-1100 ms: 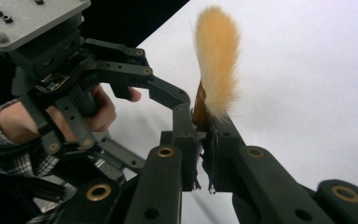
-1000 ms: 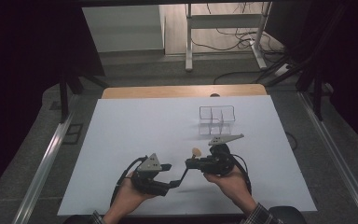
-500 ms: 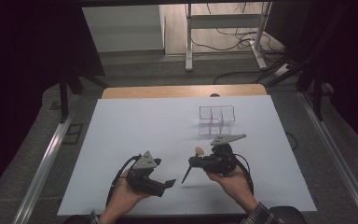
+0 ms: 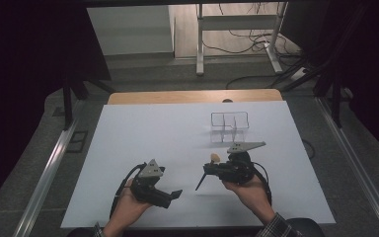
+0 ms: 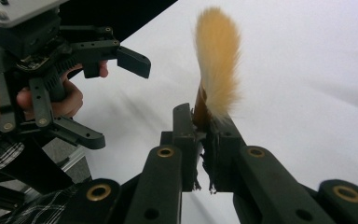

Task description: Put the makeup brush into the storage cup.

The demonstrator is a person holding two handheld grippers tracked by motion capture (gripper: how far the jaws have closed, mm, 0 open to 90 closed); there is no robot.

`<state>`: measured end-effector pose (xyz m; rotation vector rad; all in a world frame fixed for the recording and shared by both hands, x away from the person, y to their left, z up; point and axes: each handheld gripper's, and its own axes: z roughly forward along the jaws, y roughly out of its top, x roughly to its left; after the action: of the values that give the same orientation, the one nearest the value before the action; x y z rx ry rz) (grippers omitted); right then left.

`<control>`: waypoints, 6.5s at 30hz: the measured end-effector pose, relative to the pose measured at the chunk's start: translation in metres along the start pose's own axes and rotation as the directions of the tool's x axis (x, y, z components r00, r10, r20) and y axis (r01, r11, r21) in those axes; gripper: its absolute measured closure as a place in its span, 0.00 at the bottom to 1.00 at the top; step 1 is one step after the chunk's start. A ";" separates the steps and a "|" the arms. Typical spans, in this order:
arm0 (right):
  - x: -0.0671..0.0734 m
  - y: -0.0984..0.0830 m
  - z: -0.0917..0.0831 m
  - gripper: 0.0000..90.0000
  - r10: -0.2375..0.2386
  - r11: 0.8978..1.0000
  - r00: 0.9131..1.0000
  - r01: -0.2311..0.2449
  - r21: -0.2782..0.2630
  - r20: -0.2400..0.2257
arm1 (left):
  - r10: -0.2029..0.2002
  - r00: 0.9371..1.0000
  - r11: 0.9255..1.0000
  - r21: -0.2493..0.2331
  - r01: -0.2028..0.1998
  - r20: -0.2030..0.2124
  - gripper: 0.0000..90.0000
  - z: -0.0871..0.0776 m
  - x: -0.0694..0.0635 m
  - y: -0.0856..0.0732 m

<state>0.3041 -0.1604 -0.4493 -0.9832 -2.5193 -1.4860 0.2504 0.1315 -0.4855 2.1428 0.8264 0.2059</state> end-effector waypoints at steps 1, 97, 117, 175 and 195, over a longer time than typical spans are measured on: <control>0.000 0.000 0.000 0.93 0.000 1.000 1.000 0.000 0.000 0.000 | 0.000 1.000 1.000 0.000 0.000 0.000 0.02 0.000 0.000 0.000; -0.055 0.022 -0.066 0.93 0.030 0.989 0.980 0.000 -0.147 0.197 | -0.151 0.956 0.988 -0.010 0.154 -0.250 0.02 -0.083 0.040 -0.075; -0.074 0.041 -0.074 0.93 0.065 0.978 0.979 -0.024 -0.207 0.194 | -0.166 0.946 0.985 -0.008 0.171 -0.278 0.03 -0.087 0.042 -0.078; -0.089 0.123 -0.052 0.93 0.009 0.973 0.961 0.056 -0.225 0.278 | -0.150 0.947 0.986 0.021 0.163 -0.282 0.03 -0.084 0.041 -0.078; -0.104 0.131 -0.031 0.93 -0.008 0.978 0.941 0.078 -0.195 0.337 | -0.145 0.948 0.987 0.028 0.159 -0.283 0.03 -0.084 0.041 -0.078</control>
<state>0.4501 -0.1926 -0.3686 -1.3240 -2.6614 -1.7556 0.2103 0.2459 -0.4934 2.1134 1.1673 0.4195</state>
